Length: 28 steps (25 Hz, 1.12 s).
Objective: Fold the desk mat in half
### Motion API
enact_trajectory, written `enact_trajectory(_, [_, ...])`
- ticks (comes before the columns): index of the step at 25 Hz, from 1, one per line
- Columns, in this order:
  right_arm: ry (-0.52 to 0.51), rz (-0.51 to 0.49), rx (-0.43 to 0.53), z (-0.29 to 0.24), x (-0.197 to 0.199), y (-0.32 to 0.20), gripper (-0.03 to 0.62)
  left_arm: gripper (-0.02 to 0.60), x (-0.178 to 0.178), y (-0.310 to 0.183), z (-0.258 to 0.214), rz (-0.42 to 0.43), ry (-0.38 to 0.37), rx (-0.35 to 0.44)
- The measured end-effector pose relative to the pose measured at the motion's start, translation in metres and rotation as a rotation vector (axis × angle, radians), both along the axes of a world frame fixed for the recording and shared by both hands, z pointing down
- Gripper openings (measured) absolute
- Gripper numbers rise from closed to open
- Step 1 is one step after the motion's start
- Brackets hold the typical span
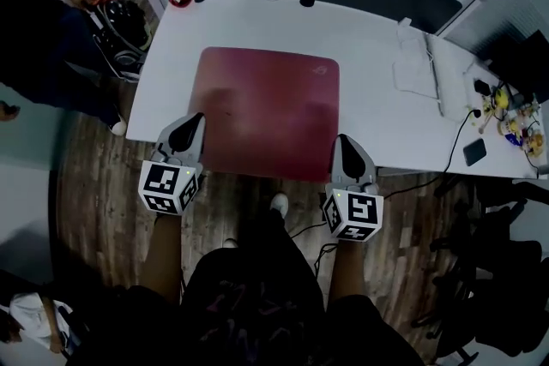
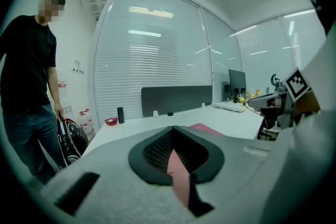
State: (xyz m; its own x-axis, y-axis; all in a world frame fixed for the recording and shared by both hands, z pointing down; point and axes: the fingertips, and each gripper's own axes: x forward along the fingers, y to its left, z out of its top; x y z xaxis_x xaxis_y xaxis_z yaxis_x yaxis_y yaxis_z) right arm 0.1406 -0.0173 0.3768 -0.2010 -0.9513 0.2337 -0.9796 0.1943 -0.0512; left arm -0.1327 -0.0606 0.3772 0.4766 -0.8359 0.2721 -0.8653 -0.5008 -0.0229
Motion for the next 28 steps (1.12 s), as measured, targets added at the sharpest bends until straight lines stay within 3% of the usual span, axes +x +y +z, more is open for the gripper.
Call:
enact_trajectory(12, [-0.043,-0.073,-0.048,0.026,0.026,-0.069,0.008,0.002,0.017,-0.048,0.015,-0.075,-0.042,-0.042])
enact_trajectory(28, [-0.069,-0.053,-0.005,0.000,0.037,-0.094,0.008,0.002,0.019,-0.074,-0.020,-0.093,0.011,0.018])
